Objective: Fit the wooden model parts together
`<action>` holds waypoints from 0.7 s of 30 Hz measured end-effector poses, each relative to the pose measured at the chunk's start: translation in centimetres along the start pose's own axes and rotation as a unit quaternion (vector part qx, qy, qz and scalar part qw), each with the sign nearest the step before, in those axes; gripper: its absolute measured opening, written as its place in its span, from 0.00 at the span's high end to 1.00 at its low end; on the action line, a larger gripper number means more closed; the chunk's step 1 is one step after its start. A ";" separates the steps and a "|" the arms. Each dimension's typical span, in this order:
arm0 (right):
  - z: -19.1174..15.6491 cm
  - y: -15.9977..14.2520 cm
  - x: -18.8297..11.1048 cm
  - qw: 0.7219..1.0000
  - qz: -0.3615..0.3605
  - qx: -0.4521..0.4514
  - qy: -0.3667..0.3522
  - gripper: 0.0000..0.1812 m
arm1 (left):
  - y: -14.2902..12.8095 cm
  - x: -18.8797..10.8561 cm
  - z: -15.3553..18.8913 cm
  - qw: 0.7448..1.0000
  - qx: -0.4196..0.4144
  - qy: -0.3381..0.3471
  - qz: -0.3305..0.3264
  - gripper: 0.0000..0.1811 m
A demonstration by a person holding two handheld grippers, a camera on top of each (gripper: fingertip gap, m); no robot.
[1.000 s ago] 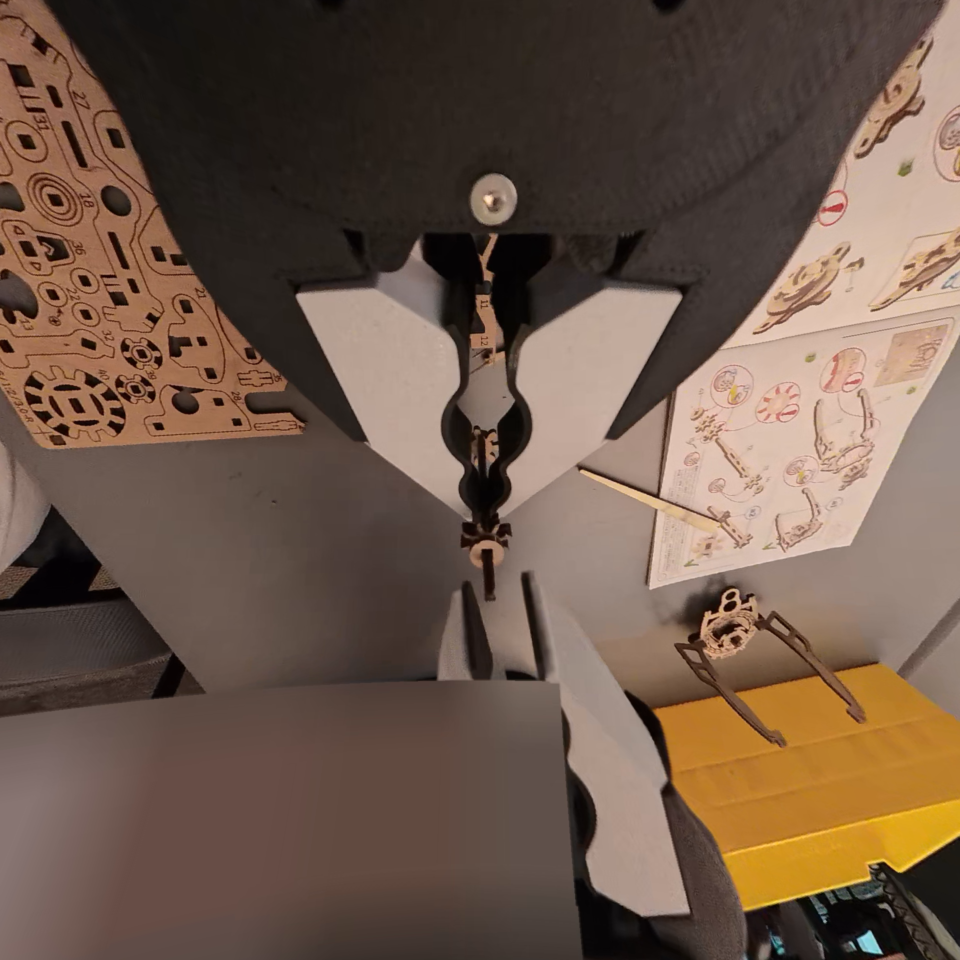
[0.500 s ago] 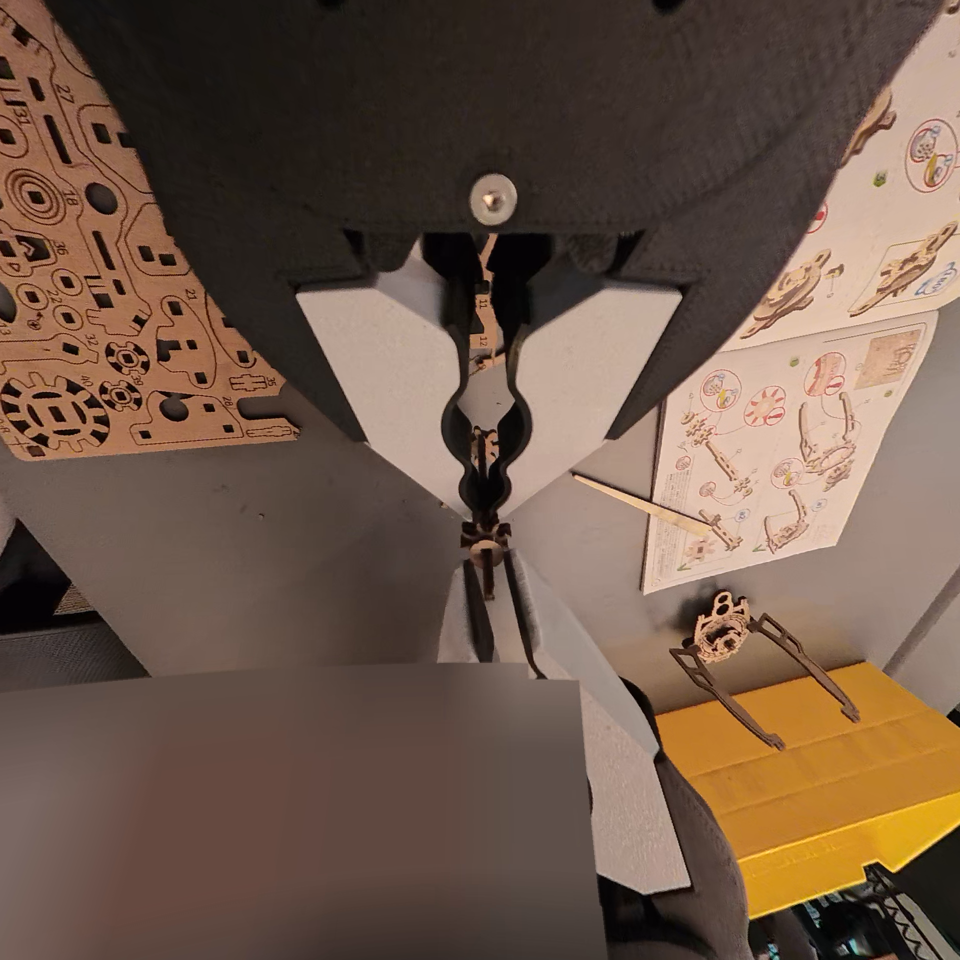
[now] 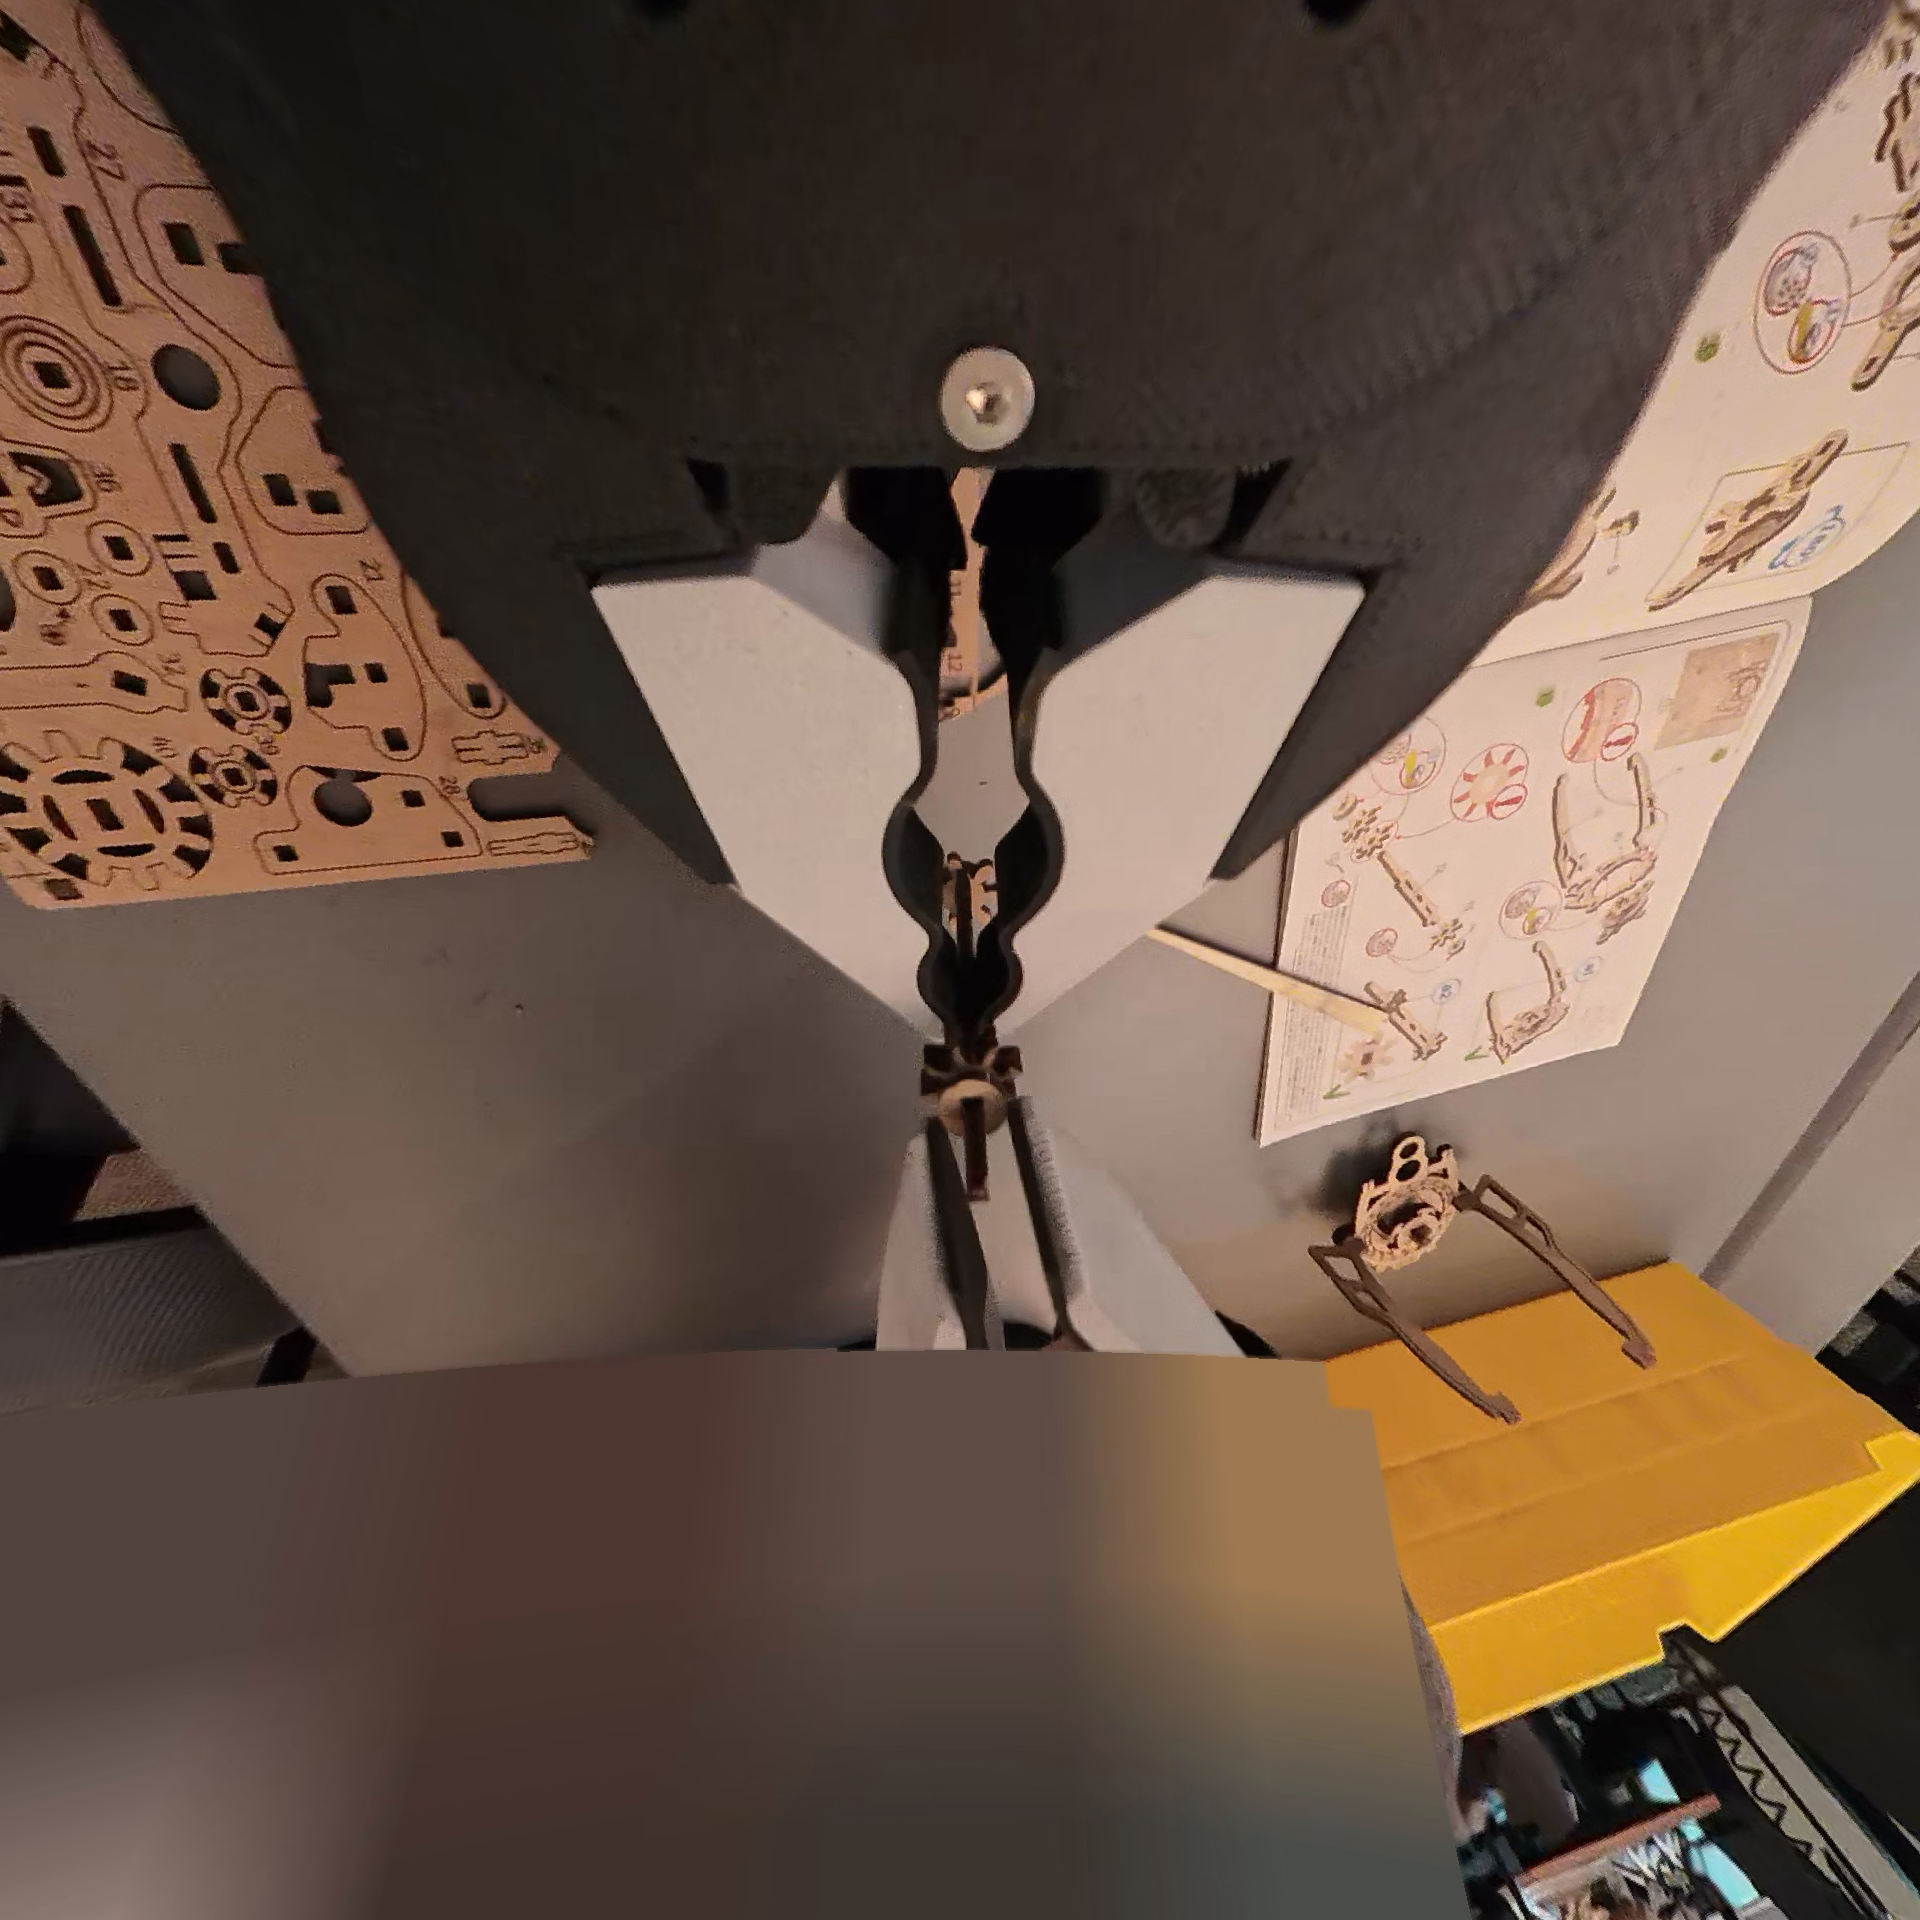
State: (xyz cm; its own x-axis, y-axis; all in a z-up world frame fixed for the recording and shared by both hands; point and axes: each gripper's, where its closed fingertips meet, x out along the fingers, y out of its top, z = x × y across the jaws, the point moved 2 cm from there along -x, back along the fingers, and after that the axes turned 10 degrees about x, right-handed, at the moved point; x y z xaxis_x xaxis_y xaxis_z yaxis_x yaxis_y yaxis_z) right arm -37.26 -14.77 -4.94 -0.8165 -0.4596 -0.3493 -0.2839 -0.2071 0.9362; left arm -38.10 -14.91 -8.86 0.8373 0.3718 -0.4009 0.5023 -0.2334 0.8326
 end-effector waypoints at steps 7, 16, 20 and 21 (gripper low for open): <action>-0.2 -0.7 0.5 0.999 -0.032 0.008 -0.001 0.96 | -1.1 0.4 0.6 0.999 0.000 -0.020 -0.030 1.00; 0.0 -0.9 0.7 0.999 -0.031 0.015 0.000 0.96 | -1.3 0.5 0.7 0.999 0.005 -0.018 -0.041 1.00; 0.0 -1.0 0.9 1.000 -0.024 0.009 0.002 0.95 | -0.5 0.3 0.5 1.000 -0.001 -0.013 -0.019 1.00; -0.1 -0.7 0.9 1.000 -0.011 0.007 0.004 0.95 | -0.3 0.2 0.4 1.000 -0.008 -0.016 -0.011 1.00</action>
State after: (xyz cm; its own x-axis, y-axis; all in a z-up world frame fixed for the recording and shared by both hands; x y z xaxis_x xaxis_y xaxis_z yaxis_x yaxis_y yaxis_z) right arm -37.75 -15.07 -5.86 -0.8060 -0.4614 -0.3707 -0.3090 -0.2061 0.9285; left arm -37.97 -15.16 -9.32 0.8321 0.3486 -0.4314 0.5182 -0.2112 0.8288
